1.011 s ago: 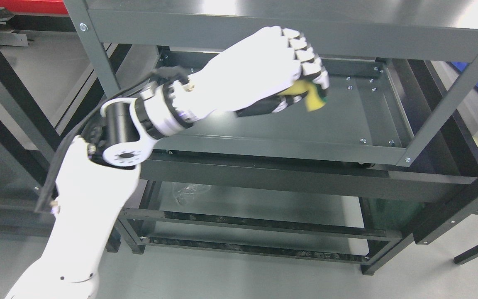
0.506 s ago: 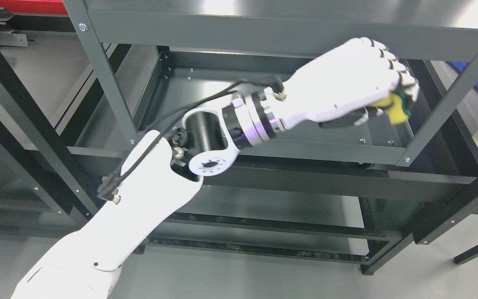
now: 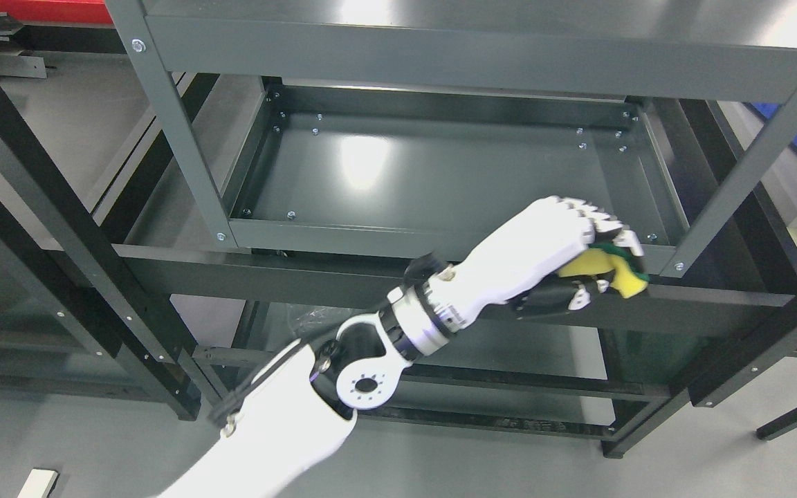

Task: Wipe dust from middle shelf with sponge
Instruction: 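Withdraw the left hand holding the sponge out of the shelf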

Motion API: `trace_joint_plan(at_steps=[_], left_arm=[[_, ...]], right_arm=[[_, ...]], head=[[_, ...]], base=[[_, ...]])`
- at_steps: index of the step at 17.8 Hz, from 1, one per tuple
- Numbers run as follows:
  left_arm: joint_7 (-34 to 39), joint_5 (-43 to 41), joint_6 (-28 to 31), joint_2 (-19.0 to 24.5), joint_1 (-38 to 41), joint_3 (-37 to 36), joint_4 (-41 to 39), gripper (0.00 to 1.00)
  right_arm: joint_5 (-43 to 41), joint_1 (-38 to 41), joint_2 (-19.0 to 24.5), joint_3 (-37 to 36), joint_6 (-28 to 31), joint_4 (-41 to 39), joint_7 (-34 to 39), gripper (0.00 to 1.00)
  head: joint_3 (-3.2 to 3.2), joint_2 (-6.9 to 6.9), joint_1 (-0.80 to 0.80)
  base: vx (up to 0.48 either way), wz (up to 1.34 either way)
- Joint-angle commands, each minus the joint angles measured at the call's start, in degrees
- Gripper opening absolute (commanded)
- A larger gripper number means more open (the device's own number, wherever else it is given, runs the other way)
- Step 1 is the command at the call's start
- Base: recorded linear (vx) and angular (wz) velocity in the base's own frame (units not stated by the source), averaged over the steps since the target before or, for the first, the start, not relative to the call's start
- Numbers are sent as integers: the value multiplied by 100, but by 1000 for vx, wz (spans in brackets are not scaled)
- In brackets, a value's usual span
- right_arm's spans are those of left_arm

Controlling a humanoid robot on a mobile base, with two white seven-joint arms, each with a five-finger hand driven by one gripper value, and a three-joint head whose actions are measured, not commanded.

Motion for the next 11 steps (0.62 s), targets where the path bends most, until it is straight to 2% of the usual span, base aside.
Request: trace_joint_plan(at_steps=[1,5,8,11], left_arm=[[108,1601,8,15,1410,2087,110,2],[116,1858,121,15,1954,3038,14,0],[116,2077,595,15,2026,3812,-83,0],[116,2245,886,15,2139,4060,-276,0]], right_arm=[[0,-7,-100,-1,2,-100,3,100],[0,-7,-100,8,2,-100,3,100],[0,2,-100,-1,2,-100,3,100],[0,2,-100,-1,2,-100,3,100]], head=[[0,0,0],[0,0,0],[0,0,0],[0,0,0]], base=[[0,0],[0,0],[0,0],[0,0]])
